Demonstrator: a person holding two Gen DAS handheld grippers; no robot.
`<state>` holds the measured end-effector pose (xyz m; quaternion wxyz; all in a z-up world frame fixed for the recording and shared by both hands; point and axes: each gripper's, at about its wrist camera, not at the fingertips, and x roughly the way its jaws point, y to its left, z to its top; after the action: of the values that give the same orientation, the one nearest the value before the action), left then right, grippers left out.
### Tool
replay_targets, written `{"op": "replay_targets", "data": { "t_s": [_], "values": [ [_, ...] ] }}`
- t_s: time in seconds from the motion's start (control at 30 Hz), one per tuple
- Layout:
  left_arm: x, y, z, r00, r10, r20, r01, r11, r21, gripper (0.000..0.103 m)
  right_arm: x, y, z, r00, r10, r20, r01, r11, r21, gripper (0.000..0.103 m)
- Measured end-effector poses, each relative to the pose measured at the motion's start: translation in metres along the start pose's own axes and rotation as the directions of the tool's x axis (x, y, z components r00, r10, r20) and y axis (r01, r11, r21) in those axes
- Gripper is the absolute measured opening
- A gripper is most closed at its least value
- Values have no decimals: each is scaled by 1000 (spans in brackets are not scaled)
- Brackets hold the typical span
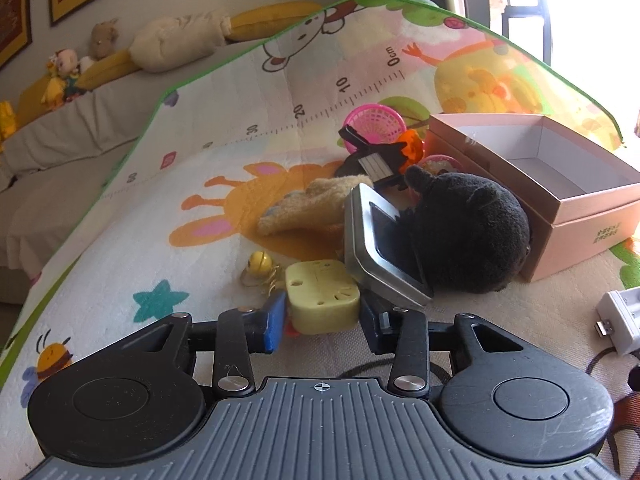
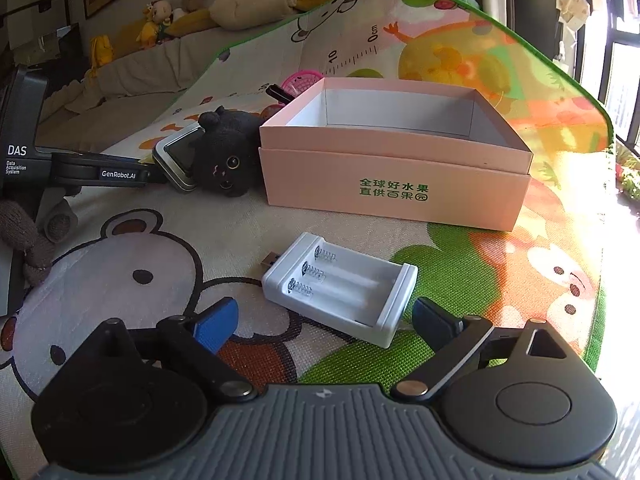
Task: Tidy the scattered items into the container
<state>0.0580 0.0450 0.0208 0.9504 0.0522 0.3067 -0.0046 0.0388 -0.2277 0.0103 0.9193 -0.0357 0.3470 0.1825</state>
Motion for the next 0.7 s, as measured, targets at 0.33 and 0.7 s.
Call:
{"op": "replay_targets", "data": {
  "t_s": [0.33,0.7],
  "values": [
    [-82,-33,-55,988,-139,-62,145,984,103,54,-1,-2,0,1000,-21,0,21,1000,17,99],
    [-88,8,-43,998,4,-55,-8,998,-57,94,-2,-1,0,999,-51,4,51,998,21,101]
  ]
}}
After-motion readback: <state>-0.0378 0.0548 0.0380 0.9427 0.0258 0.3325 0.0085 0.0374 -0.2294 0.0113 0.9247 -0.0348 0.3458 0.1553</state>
